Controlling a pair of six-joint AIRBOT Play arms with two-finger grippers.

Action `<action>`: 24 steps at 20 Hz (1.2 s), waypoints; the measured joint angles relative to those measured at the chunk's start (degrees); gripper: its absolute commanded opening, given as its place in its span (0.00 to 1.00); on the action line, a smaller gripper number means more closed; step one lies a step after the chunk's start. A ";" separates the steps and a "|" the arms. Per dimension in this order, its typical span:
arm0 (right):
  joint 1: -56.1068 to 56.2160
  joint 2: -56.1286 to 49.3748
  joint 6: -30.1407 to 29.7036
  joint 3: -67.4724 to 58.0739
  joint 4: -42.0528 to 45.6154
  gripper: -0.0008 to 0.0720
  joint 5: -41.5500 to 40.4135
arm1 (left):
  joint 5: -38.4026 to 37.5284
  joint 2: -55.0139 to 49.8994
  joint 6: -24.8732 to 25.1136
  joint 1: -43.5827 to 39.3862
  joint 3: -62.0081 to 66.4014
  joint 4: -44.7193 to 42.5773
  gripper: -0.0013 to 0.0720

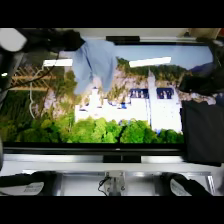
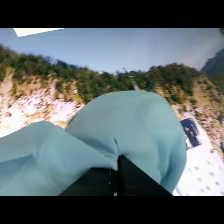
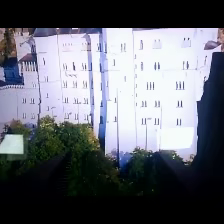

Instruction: Fold the shirts.

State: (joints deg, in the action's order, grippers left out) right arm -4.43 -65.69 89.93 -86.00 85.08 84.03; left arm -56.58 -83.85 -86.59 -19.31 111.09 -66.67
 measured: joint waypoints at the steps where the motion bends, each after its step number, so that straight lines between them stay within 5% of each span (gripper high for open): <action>1: -0.02 3.04 -0.04 -0.02 1.09 0.88 0.11 | -1.70 3.23 -0.02 -1.92 -0.39 -0.42 0.07; 6: 0.00 14.23 0.66 5.62 1.90 0.88 2.84 | -6.62 10.54 -4.26 -12.57 -9.57 -3.93 0.07; 10: -0.02 17.20 0.83 22.16 -1.73 0.88 -0.72 | 2.99 7.37 -12.09 -19.45 -23.26 -4.94 0.10; 11: -0.02 16.92 0.66 26.27 -3.74 0.88 -2.89 | 6.21 5.51 -13.16 -20.96 -25.46 -4.61 0.43; 12: -0.02 16.13 0.15 29.44 -5.84 0.88 -4.63 | 8.48 3.26 -14.05 -22.12 -26.93 -4.11 0.92; 13: -0.02 14.91 -0.68 32.04 -8.50 0.88 -6.08 | 9.60 1.11 -14.80 -22.80 -27.58 -3.41 1.00; 15: -0.02 12.11 -2.60 35.15 -13.55 0.88 -7.32 | 6.97 -1.90 -15.23 -22.27 -26.95 -2.45 1.00; 16: -0.02 10.93 -3.56 36.04 -15.93 0.88 -7.52 | 4.07 -2.64 -15.15 -20.98 -25.88 -2.49 0.93; 17: 0.04 9.81 -4.39 36.89 -18.25 0.88 -7.43 | -0.74 -3.08 -14.73 -19.02 -24.61 -3.34 0.75; 18: 0.48 8.98 -5.20 37.62 -19.65 0.89 -7.06 | -6.12 -3.08 -14.23 -16.98 -23.80 -4.35 0.72; 21: 3.17 7.30 -6.69 40.94 -22.80 0.95 -6.64 | -18.51 0.15 -13.51 -11.23 -26.21 -8.46 0.77; 22: 4.37 6.73 -6.99 42.29 -24.00 0.95 -7.37 | -20.11 1.86 -13.40 -10.32 -28.81 -8.61 0.86; 24: 6.86 5.16 -7.37 44.41 -26.40 0.95 -9.86 | -20.11 5.57 -13.53 -9.90 -36.83 -7.52 0.87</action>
State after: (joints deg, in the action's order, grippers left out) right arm 2.44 -60.53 82.56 -41.58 58.67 74.17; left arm -76.69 -78.28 -100.12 -29.21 74.26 -74.19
